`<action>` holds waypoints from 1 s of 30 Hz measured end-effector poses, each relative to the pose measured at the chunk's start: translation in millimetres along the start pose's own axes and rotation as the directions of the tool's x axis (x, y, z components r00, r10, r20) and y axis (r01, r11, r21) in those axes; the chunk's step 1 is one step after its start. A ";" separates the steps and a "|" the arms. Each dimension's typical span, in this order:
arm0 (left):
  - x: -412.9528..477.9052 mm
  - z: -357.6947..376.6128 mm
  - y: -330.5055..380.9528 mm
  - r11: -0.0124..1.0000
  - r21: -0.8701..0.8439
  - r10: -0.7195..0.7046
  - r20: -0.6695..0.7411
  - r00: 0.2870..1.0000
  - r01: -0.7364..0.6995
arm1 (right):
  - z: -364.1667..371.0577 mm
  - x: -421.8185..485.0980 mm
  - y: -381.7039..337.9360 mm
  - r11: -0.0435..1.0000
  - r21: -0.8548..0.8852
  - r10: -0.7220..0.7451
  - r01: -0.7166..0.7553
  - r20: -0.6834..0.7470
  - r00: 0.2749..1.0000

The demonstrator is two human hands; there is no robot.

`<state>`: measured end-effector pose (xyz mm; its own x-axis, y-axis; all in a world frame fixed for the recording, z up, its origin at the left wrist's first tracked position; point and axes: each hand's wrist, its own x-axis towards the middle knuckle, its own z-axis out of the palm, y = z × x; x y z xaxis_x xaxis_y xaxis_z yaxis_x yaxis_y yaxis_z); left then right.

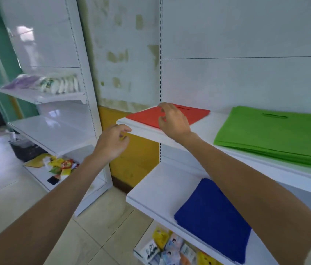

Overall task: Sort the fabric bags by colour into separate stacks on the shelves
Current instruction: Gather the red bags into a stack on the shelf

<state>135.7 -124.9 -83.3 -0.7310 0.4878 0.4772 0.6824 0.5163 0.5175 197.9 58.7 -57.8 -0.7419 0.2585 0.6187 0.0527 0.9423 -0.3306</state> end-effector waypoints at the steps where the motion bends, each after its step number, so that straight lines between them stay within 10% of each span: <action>1: 14.2 3.4 -3.6 1.000 -0.018 0.002 0.009 1.000 -0.002 | 4.4 14.5 5.9 1.000 -0.006 0.009 -0.009 -0.003 1.000; 11: 143.2 41.3 -48.3 0.991 -0.101 0.095 0.057 0.994 -0.089 | 50.5 100.9 53.8 0.984 -0.090 0.157 -0.156 0.004 0.988; 23: 271.6 91.0 -59.7 0.949 -0.116 0.311 0.208 0.927 -0.293 | 5.3 119.3 100.4 0.797 -0.299 0.436 -0.525 -0.318 0.842; 30: 276.1 124.8 -84.6 0.969 0.061 0.214 0.277 0.937 -0.239 | 50.8 96.5 109.2 0.363 -0.307 0.870 -0.880 -0.228 0.438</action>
<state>-123.1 54.0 -84.0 -0.5370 0.7625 0.3609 0.8366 0.4265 0.3438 98.1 175.7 -70.4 -0.1269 0.9811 0.1459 0.8771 0.1797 -0.4455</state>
